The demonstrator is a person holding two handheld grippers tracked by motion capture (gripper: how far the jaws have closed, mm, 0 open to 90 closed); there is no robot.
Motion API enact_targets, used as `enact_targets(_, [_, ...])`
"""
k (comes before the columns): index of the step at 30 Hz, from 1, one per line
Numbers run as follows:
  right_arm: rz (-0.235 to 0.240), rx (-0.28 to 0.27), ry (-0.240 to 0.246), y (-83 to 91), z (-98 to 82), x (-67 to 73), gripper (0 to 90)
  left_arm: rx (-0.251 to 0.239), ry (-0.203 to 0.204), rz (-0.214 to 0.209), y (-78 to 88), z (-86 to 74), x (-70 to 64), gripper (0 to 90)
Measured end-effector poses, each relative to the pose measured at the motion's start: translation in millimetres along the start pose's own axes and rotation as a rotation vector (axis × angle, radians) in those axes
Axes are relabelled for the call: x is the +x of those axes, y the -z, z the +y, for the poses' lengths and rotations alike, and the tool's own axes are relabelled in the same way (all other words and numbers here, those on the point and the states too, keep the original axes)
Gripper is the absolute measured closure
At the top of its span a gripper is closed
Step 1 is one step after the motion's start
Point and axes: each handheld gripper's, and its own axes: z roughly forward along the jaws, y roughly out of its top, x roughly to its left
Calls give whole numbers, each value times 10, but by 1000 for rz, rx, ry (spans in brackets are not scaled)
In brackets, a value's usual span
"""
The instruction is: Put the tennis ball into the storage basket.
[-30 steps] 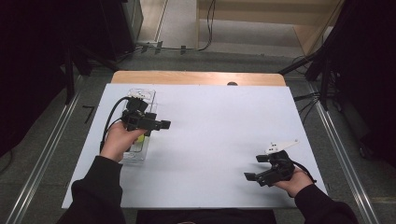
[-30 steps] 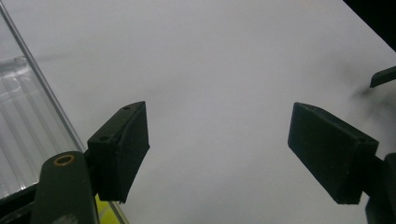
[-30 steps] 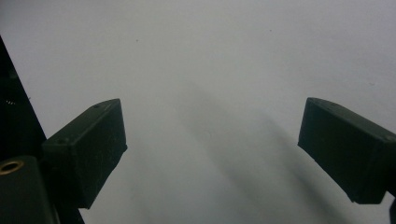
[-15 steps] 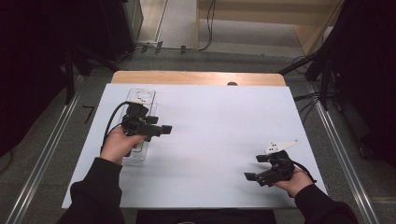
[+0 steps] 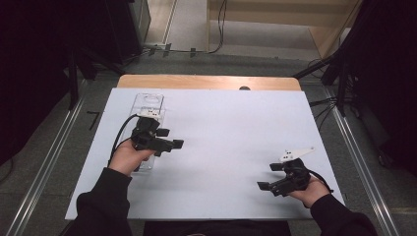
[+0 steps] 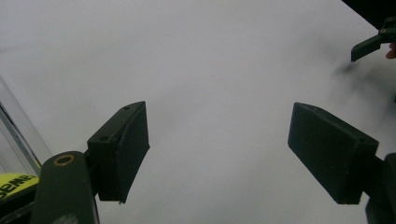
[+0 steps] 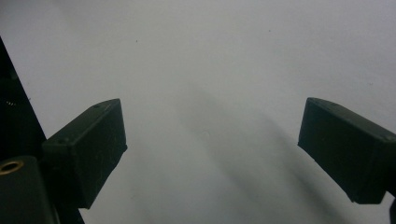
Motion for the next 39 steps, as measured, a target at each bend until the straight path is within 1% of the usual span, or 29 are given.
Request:
enact_targets(3, [0, 2, -2, -5, 2, 1, 58, 5, -6, -8, -37, -28, -20, 213])
enact_targets(4, [-2, 2, 0, -5, 2, 2, 58, 6, -10, -3, -46, -38, -25, 213])
enact_targets(8, [0, 2, -2, -4, 1, 1, 59, 11, -7, -5, -73, -73, -39, 213])
enact_targets(10, [-1, 2, -2, -4, 1, 1, 59, 5, -12, -6, -77, -92, -47, 213])
enact_targets(11, [-1, 2, -1, -3, 1, 2, 58, 2, -6, -7, -79, -102, -56, 213])
enact_targets(15, [-1, 2, -1, -3, 0, 2, 58, 7, -11, -9, -87, -140, -88, 212])
enact_targets(18, [-1, 1, 0, -3, 0, 0, 59, 16, -34, -14, -98, -170, -127, 212])
enact_targets(20, [-2, 2, -1, -4, 0, 2, 59, 15, -35, -14, -107, -192, -160, 212])
enact_targets(22, [-3, 2, -2, -3, 1, 3, 58, 18, -47, -19, -110, -212, -176, 212])
enact_targets(28, [-3, 1, -2, -1, 0, 3, 58, 10, -51, -34, -114, -268, -203, 212])
enact_targets(31, [-2, -1, -2, -1, 0, 1, 58, 8, -64, -36, -110, -299, -216, 211])
enact_targets(39, [-3, 0, -2, 0, 1, 5, 58, 13, -71, -58, -108, -396, -219, 209])
